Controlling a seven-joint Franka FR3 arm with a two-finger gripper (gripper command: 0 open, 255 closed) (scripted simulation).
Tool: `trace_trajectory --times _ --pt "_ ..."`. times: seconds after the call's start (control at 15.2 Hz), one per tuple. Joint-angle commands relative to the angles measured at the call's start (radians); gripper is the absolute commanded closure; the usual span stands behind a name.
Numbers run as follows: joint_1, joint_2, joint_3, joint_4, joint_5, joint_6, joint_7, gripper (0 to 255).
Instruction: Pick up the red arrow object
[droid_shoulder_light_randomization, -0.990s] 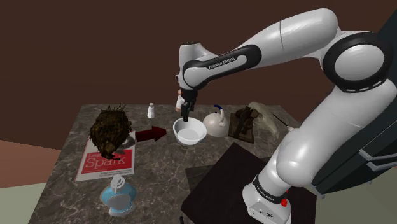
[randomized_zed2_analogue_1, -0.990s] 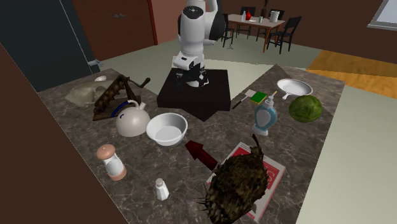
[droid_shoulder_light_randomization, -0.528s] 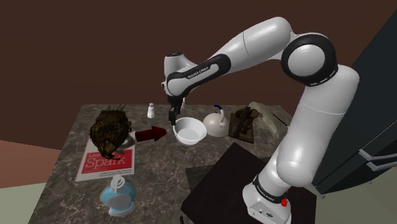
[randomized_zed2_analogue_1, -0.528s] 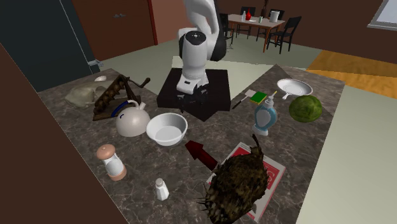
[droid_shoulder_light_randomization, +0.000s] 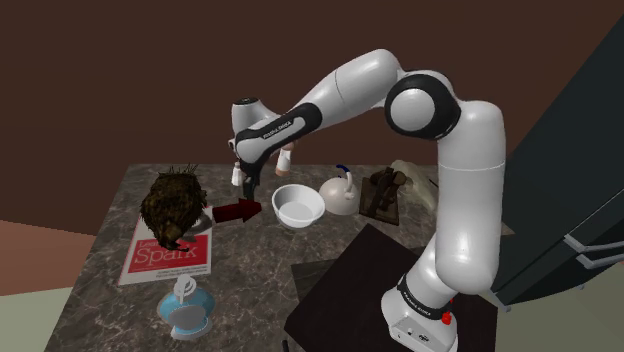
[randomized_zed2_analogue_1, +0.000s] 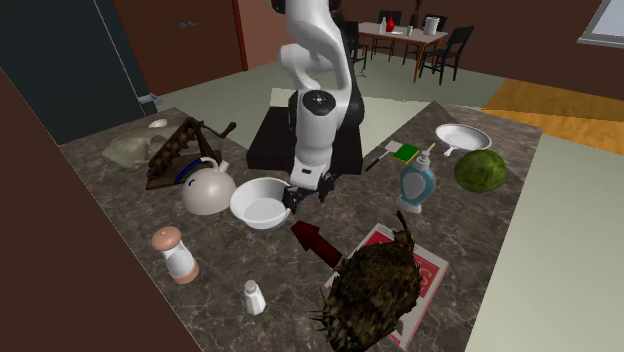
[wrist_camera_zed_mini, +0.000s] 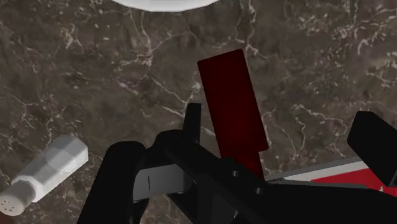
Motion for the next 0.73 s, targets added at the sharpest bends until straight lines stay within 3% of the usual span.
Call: trace_trajectory --times 0.0,0.2,0.66 --pt "0.009 0.084 0.004 0.076 -0.011 0.012 -0.014 0" --pt "0.021 0.197 0.009 0.199 -0.025 0.008 -0.039 0" --pt "0.025 0.266 0.002 0.212 -0.033 0.065 -0.031 0"
